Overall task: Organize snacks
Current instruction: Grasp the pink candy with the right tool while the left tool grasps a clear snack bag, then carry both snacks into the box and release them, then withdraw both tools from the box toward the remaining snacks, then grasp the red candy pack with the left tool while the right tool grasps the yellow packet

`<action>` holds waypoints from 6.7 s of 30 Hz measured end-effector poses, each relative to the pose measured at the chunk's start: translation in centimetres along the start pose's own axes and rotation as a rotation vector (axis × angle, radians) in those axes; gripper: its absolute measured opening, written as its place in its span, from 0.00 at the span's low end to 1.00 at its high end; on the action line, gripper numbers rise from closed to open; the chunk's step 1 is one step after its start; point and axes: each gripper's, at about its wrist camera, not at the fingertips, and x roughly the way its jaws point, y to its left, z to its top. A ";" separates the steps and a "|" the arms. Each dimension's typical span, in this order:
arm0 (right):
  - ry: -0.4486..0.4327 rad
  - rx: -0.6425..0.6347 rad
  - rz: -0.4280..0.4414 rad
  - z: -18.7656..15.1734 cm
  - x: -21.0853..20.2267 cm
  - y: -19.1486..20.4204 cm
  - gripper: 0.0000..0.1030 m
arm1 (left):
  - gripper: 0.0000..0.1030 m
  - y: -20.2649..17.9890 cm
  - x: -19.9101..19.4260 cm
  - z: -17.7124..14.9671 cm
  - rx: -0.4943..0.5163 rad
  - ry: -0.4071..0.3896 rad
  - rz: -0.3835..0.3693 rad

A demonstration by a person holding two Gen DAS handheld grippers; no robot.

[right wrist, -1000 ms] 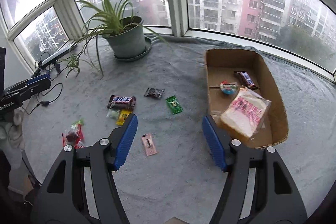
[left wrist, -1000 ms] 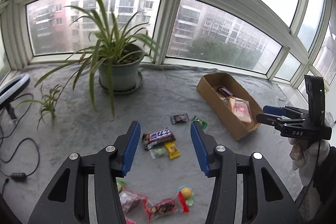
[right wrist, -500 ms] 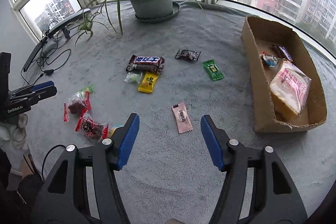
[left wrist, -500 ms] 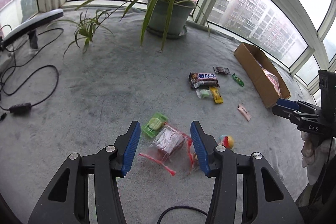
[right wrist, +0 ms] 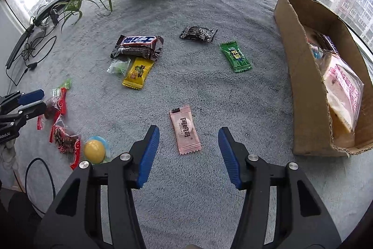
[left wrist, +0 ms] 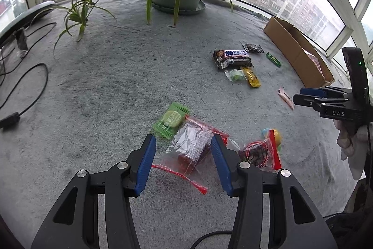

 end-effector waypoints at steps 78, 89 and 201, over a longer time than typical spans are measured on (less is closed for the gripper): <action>-0.223 0.230 -0.246 1.5 -11.5 -18.9 0.20 | 0.29 -19.3 2.5 16.7 0.215 -0.198 -0.244; -0.186 0.270 -0.239 1.3 -9.4 -21.4 0.20 | 0.29 -25.0 7.3 18.2 0.281 -0.139 -0.266; 0.074 -0.019 0.119 7.5 5.1 5.0 0.34 | 0.58 -7.4 1.3 -1.8 0.366 0.023 -0.037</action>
